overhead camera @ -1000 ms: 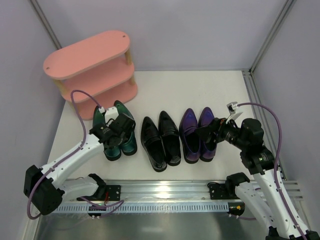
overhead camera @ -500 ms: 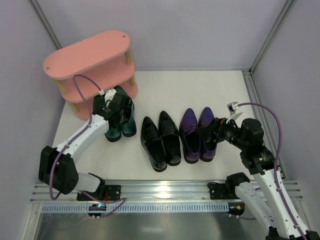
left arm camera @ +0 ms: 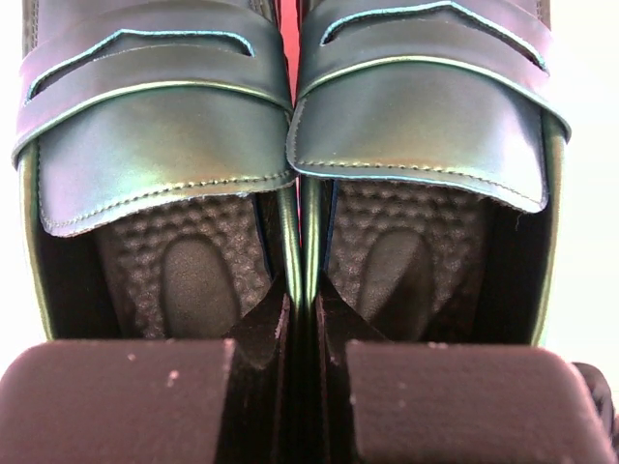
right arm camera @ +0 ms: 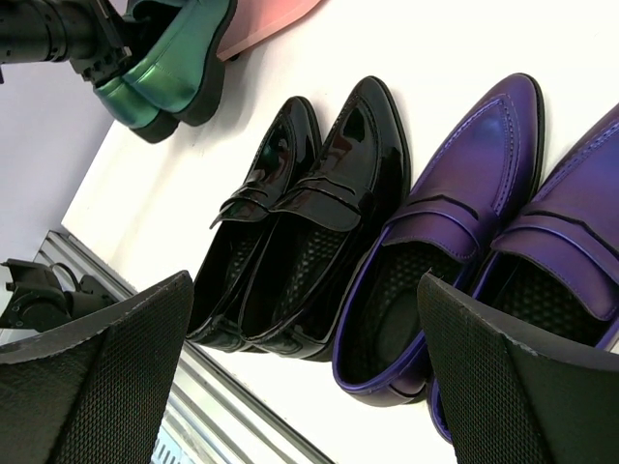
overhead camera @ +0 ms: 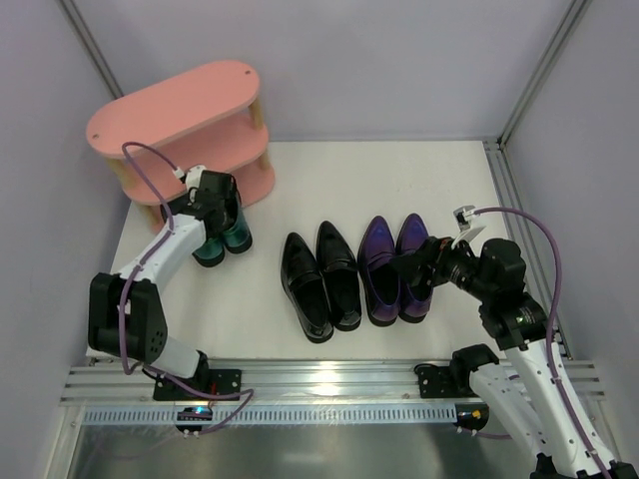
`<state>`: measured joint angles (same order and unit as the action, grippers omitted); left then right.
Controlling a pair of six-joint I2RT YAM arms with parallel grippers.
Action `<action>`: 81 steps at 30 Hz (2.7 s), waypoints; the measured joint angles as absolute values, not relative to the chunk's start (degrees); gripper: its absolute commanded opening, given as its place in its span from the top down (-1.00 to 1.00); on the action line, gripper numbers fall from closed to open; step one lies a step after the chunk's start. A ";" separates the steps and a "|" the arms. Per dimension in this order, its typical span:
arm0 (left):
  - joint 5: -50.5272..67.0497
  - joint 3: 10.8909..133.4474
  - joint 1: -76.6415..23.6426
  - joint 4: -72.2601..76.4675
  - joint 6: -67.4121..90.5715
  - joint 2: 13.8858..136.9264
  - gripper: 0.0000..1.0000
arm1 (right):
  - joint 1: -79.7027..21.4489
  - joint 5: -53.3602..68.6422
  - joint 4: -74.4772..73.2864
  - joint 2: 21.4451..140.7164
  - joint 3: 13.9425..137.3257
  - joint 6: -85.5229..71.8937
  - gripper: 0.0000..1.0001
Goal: Place and organize the shoes onto the shoe shelf
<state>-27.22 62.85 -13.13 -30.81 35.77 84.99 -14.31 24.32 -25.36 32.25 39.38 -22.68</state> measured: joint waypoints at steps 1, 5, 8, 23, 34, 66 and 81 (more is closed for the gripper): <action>-27.44 63.29 -12.80 -29.61 35.18 85.58 1.00 | -14.31 24.27 -25.36 32.14 39.35 -22.68 -0.95; -26.85 64.82 -11.79 -24.82 33.23 88.71 1.00 | -14.31 23.90 -25.36 31.42 39.31 -22.68 -0.95; -25.91 66.32 -10.96 -22.13 32.29 91.66 1.00 | -14.31 23.57 -25.39 31.16 39.31 -22.68 -0.95; -26.39 72.23 -8.91 -16.32 27.68 98.85 0.99 | -14.31 23.09 -25.36 30.46 39.27 -22.68 -0.95; -26.85 71.94 -8.75 -15.40 27.62 101.30 1.00 | -14.31 23.07 -25.39 30.22 39.20 -22.65 -0.95; -25.47 65.28 -9.30 -13.50 32.97 95.18 -0.90 | -14.31 23.20 -25.45 29.04 39.13 -22.65 -0.95; -29.12 63.77 -10.09 -21.32 38.02 78.61 0.72 | -14.31 23.33 -25.41 28.75 38.87 -22.65 -0.95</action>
<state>-29.12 63.77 -10.09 -21.32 38.02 78.61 -14.31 23.33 -25.41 28.75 38.87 -22.65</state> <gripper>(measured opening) 0.637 0.974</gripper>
